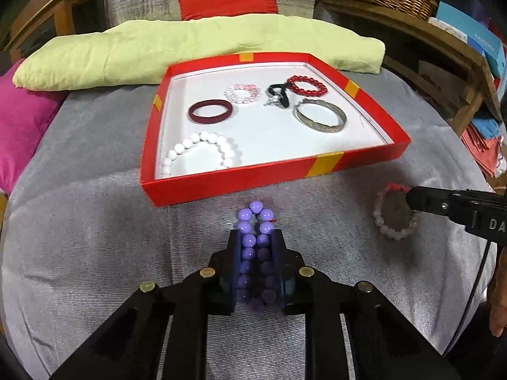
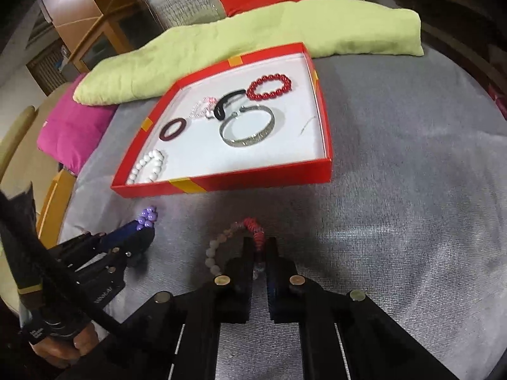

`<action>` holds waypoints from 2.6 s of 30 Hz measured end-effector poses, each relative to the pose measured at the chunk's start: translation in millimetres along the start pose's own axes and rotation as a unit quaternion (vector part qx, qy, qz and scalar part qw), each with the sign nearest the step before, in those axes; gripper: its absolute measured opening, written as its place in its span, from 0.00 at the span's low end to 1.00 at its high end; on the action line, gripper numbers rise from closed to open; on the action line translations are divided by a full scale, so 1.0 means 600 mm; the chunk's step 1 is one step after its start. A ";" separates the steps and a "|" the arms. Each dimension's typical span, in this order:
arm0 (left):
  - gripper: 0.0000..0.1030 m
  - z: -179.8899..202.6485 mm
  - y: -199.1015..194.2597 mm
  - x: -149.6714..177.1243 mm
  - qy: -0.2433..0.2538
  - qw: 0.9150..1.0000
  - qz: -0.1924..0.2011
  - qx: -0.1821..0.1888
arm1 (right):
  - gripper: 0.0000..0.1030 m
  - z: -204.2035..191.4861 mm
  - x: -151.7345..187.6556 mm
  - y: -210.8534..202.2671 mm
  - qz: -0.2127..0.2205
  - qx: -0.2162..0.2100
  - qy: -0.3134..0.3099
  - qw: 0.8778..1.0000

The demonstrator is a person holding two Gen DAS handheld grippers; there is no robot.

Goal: Organize jewelry
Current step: 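Close the left tool on the purple bead bracelet, then lift the purple bracelet with the left tool while the right tool holds the pink-white bracelet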

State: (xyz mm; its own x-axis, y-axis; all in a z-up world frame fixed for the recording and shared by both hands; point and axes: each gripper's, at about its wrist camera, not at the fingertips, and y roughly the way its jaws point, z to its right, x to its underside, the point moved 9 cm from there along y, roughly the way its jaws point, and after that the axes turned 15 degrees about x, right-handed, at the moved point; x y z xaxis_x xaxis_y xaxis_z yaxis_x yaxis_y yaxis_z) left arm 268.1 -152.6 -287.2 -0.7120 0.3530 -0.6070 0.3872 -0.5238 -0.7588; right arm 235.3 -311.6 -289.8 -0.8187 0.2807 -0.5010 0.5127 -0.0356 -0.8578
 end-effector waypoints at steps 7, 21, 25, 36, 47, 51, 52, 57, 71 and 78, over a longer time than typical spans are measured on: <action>0.19 -0.003 -0.033 -0.012 -0.001 1.000 0.025 -0.018 | 0.07 -0.005 -0.007 -0.015 0.009 -0.017 0.015 1.000; 0.19 0.001 -0.045 -0.014 0.016 0.997 0.034 -0.068 | 0.10 0.009 0.001 0.012 -0.015 0.005 0.030 0.999; 0.19 0.000 -0.048 -0.014 0.015 0.997 0.036 -0.073 | 0.21 0.016 0.002 0.015 -0.015 0.022 0.029 0.999; 0.19 0.004 -0.058 -0.017 0.020 0.995 0.047 -0.080 | 0.11 -0.004 0.012 0.029 0.019 0.089 -0.062 0.994; 0.19 0.001 -0.064 -0.020 0.017 0.995 0.055 -0.085 | 0.07 -0.026 0.005 0.000 0.038 0.049 -0.049 0.997; 0.19 0.001 -0.065 -0.021 0.019 0.994 0.057 -0.091 | 0.07 -0.028 0.003 -0.005 0.034 0.032 -0.035 0.998; 0.19 0.000 -0.065 -0.022 0.019 0.994 0.058 -0.091 | 0.07 -0.026 0.003 -0.008 0.035 0.030 -0.030 0.998; 0.19 -0.002 -0.070 -0.025 0.020 0.992 0.062 -0.105 | 0.07 -0.021 0.003 -0.008 0.027 0.024 -0.022 0.999; 0.19 -0.006 -0.066 -0.022 0.013 0.993 0.055 -0.106 | 0.07 0.000 0.008 -0.002 0.002 -0.011 0.009 1.000; 0.19 -0.004 -0.066 -0.023 0.016 0.992 0.056 -0.112 | 0.07 -0.006 0.010 -0.003 0.002 -0.011 0.004 1.000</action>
State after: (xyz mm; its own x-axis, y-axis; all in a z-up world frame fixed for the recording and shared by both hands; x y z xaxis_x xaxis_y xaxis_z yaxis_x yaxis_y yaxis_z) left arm 263.9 -134.9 -249.1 -0.6399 0.3286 -0.6947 0.5861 -0.3760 -0.7177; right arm 230.3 -306.6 -290.7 -0.8151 0.2878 -0.5028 0.5209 -0.0157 -0.8535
